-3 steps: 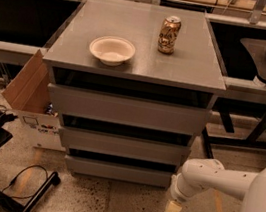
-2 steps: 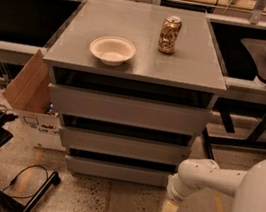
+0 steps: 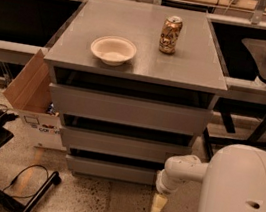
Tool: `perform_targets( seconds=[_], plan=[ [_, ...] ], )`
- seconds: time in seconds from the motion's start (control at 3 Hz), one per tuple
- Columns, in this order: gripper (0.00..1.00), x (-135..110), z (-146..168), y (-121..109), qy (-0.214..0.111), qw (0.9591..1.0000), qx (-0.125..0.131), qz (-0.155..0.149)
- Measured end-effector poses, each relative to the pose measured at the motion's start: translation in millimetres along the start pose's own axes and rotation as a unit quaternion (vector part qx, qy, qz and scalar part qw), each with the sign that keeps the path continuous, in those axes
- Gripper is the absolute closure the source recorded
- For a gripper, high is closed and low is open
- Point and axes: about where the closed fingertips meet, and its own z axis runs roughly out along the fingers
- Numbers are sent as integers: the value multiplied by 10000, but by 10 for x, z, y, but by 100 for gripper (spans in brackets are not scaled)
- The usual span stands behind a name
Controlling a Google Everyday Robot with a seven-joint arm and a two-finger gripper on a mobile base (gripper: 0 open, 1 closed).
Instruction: Open bottom drawer
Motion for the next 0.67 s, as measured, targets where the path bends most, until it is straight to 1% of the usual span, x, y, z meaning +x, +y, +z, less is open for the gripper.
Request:
perform_targets(
  seconds=[0.33, 0.67],
  plan=[
    [0, -50, 254, -147, -29, 9999, 35, -105],
    [0, -63, 563, -330, -152, 9997, 130, -125]
  ],
)
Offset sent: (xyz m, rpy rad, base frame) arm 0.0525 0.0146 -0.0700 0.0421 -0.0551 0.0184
